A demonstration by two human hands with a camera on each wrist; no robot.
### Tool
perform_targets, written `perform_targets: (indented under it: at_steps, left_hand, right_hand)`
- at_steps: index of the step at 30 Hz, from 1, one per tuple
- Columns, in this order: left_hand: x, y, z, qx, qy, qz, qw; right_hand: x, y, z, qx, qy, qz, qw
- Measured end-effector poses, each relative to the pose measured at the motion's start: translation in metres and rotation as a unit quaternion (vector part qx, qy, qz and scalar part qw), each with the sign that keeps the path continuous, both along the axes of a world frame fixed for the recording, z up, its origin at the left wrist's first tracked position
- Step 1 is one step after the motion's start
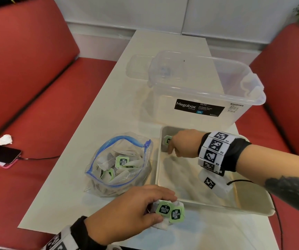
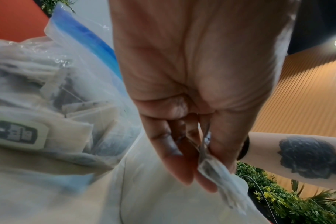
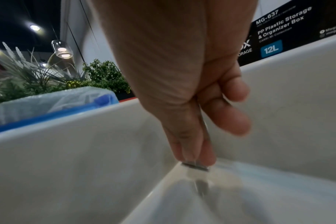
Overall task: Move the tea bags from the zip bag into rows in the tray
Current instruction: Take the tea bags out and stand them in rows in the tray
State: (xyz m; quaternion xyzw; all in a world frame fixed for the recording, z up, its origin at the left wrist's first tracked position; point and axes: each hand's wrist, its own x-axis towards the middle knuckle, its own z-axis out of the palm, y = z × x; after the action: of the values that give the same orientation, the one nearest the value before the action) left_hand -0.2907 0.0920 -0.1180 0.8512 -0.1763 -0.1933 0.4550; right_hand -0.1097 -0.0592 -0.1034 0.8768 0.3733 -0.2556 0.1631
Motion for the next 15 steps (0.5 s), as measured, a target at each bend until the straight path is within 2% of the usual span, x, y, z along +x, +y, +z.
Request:
perform_targets:
  at_steps: [5,8,15]
  left_hand:
    - [0.001,0.000,0.000,0.000,-0.001,0.000,1.000]
    - [0.002,0.000,0.000,0.003,-0.004,-0.005,1.000]
    - [0.003,0.002,0.000,-0.001,0.003,-0.007,1.000]
  right_hand:
    - [0.006,0.009,-0.004,-0.056,0.044,-0.002,0.997]
    - [0.007,0.014,-0.007,-0.080,0.035,0.006,0.996]
    - [0.010,0.010,-0.005,-0.062,0.045,-0.006,0.997]
